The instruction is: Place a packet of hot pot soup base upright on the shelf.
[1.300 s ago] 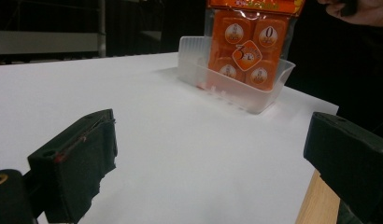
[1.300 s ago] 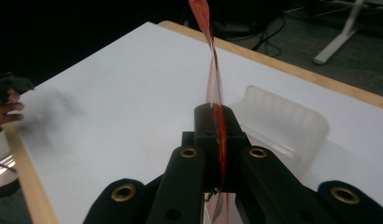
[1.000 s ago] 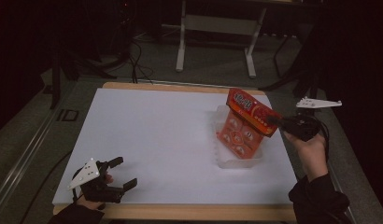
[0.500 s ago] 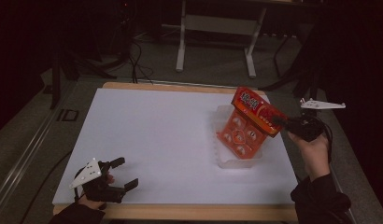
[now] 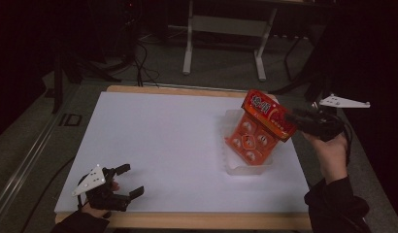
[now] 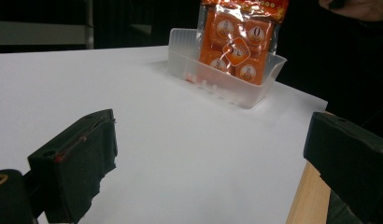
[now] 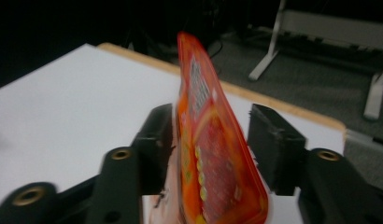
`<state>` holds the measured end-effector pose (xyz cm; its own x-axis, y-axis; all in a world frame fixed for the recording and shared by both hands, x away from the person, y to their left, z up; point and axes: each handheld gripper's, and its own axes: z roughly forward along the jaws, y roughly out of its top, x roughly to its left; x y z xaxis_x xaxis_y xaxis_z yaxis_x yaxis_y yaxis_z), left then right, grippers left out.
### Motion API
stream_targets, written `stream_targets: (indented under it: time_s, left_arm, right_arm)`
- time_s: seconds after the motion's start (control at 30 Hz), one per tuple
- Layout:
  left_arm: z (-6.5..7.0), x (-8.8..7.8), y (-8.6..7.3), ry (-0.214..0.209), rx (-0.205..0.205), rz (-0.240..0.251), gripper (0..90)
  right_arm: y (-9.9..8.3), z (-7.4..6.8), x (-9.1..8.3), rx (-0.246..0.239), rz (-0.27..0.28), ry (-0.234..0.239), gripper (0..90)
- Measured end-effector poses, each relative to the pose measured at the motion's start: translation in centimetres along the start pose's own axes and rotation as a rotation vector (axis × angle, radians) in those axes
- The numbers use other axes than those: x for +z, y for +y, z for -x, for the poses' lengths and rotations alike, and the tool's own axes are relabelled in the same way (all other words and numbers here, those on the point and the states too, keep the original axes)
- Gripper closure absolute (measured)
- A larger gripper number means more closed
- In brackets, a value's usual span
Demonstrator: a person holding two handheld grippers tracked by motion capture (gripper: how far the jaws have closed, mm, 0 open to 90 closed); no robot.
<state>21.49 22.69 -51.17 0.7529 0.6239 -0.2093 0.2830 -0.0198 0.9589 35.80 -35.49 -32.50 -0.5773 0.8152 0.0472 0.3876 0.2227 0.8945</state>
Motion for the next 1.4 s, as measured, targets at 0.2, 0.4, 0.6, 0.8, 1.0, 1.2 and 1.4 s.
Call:
stream_targets:
  time_s: [0.2, 0.4, 0.6, 0.8, 1.0, 1.2, 1.4]
  left_arm:
    - [0.1, 0.0, 0.0, -0.003, 0.004, 0.0, 3.1]
    - [0.2, 0.0, 0.1, -0.001, 0.009, -0.001, 3.1]
    - [0.2, 0.0, 0.2, -0.005, 0.011, 0.006, 3.1]
    - [0.3, 0.0, 0.2, -0.006, 0.015, 0.003, 3.1]
    - [0.4, -0.1, 0.2, -0.008, 0.018, 0.004, 3.1]
    - [0.4, -0.1, 0.2, -0.01, 0.022, 0.004, 3.1]
    - [0.4, -0.1, 0.2, -0.01, 0.021, 0.006, 3.1]
  right_arm:
    - [0.8, -1.1, -0.8, -0.02, 0.05, 0.013, 41.6]
    - [0.9, -3.3, -0.5, -0.037, 0.069, 0.091, 28.5]
    - [0.8, -5.9, 0.2, -0.065, 0.078, 0.152, 17.3]
    - [0.2, -8.6, 1.1, -0.106, 0.067, 0.198, 15.2]
    - [-0.7, -11.1, 2.2, -0.147, 0.059, 0.242, 15.3]
    - [-2.0, -12.8, 3.6, -0.164, 0.026, 0.296, 15.3]
    - [-3.9, -14.1, 5.1, -0.175, -0.001, 0.321, 15.3]
